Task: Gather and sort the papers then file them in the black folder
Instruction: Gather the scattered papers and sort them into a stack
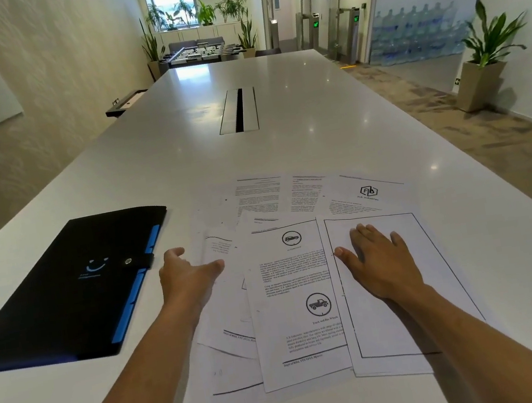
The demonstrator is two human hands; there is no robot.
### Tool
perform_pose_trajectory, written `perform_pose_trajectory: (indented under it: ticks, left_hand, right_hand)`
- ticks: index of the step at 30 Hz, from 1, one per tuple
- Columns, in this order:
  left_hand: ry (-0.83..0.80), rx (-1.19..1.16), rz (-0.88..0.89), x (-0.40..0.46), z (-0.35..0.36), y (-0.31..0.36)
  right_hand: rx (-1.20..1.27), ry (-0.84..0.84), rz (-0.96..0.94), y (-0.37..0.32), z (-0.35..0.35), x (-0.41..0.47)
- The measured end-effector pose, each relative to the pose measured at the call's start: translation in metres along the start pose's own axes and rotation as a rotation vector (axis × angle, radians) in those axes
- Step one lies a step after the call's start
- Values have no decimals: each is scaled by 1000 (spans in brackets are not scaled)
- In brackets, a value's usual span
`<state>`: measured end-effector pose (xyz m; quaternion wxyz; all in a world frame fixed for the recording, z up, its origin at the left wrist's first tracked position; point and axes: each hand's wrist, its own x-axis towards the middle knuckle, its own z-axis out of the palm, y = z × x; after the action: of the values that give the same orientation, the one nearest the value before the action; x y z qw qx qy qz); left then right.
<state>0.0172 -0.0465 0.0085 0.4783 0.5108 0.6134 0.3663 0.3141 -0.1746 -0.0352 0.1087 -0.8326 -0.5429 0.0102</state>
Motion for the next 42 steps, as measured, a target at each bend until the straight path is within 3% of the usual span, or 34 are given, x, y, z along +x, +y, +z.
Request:
perform_pose_trajectory:
  ticks: [3,8,13,18,35,39,42]
  left_hand:
    - [-53,22,11,-2,-1,5]
    - [-316,-12,-77,-5,-3,12]
    - [-319,39,-64,7,-16,11]
    - [-505,-30,-89,9,-19,2]
    - [-451,-139,-60,4,16,-11]
    - [-429,-187,-94,9,12,-16]
    - [-426,-175,-85,10,13,-16]
  right_hand:
    - [4,0,3,-1,-1,0]
    - [1,-2,6,-2,-2,-1]
    - [2,1,7,-4,-5,-3]
    - [-12,-7,1,-5,-7,-2]
    - [93,-69,-84,-67,-1,11]
    - [106,74,27,-53,-11,7]
    - [23,-19,135,-31,-16,4]
